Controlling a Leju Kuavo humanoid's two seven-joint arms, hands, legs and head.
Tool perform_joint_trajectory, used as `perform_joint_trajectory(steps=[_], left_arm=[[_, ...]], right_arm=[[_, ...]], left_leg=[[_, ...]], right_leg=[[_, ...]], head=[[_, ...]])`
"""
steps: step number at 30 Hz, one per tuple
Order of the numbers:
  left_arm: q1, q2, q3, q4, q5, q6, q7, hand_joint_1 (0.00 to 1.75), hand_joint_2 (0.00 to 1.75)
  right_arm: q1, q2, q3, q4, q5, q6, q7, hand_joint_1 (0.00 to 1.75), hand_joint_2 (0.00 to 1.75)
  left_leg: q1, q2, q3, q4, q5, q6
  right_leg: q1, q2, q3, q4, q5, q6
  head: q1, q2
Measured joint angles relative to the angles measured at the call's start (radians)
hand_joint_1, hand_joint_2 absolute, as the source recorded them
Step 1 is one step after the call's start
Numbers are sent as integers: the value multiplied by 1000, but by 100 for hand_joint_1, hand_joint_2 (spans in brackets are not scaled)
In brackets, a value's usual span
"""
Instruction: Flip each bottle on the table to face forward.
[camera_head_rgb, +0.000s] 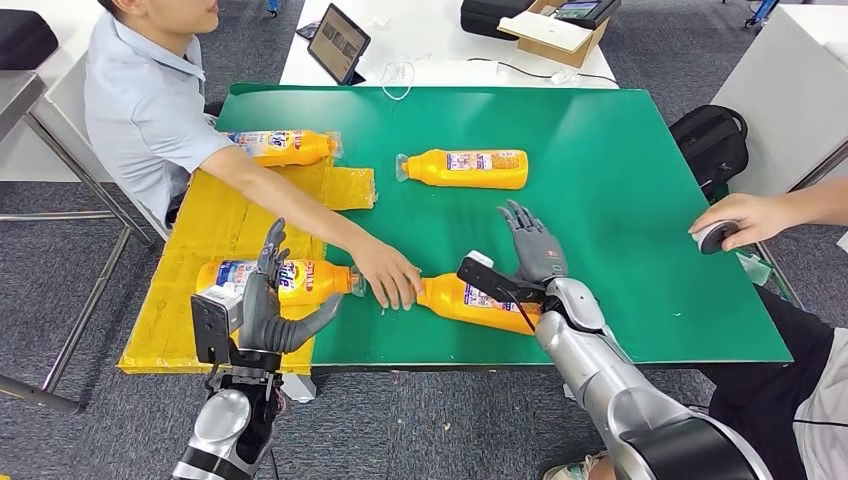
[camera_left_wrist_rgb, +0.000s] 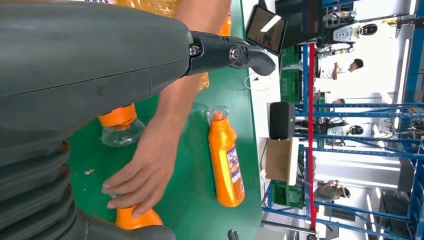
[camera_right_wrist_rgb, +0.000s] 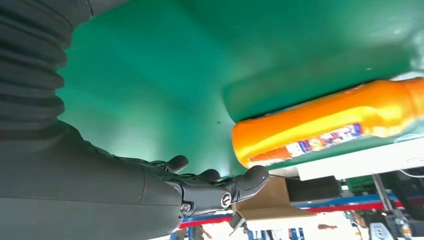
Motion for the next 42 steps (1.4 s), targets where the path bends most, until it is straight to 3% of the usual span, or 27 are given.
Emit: perform_joint_trajectory(steps=[7, 15, 23, 27, 32, 35, 39, 42], left_arm=[[-4, 1, 0, 3, -2, 1, -4, 0, 175], [-21, 1, -1, 3, -10, 26, -41, 0, 175], [-30, 1, -15, -4, -31, 52, -87, 0, 175], [-37, 1, -24, -12, -40, 54, -93, 0, 175], [-40, 0, -24, -17, -49, 67, -95, 0, 175], [-40, 0, -23, -19, -53, 72, -95, 0, 175], [-36, 0, -22, -29, -53, 63, -85, 0, 175], [-30, 0, -20, -40, -53, 51, -74, 0, 175]], right_arm=[[-6, 5, 0, 6, 1, -11, -4, 0, 175], [-6, 4, -4, 1, -65, -118, -59, 0, 175], [33, 36, -24, -77, -254, 50, -258, 0, 175], [61, 67, 0, -117, -285, 128, -298, 0, 175], [85, 94, 42, -172, -334, 220, -286, 0, 175], [107, 115, 89, -234, -350, 269, -231, 0, 175], [127, 122, 168, -288, -271, 228, -113, 0, 175], [129, 116, 215, -294, -224, 192, -72, 0, 175]], left_leg=[[0, 0, 0, 0, 0, 0], [0, 0, 0, 0, 0, 0], [0, 0, -1, 0, 0, 0], [0, 0, -1, 0, 0, 0], [0, 0, -1, 0, 0, 0], [0, 0, -1, 0, 0, 0], [0, 0, -1, 0, 0, 0], [0, 0, -1, 0, 0, 0]], right_leg=[[0, 0, 0, 0, 0, 0], [0, 0, 0, 0, 0, 0], [0, 0, -1, 0, 0, 0], [0, 0, -1, 0, 0, 0], [0, 0, -1, 0, 0, 0], [0, 0, -1, 0, 0, 0], [0, 0, -1, 0, 0, 0], [0, 0, -1, 0, 0, 0]], head=[[0, 0], [0, 0], [0, 0], [0, 0], [0, 0], [0, 0], [0, 0], [0, 0]])
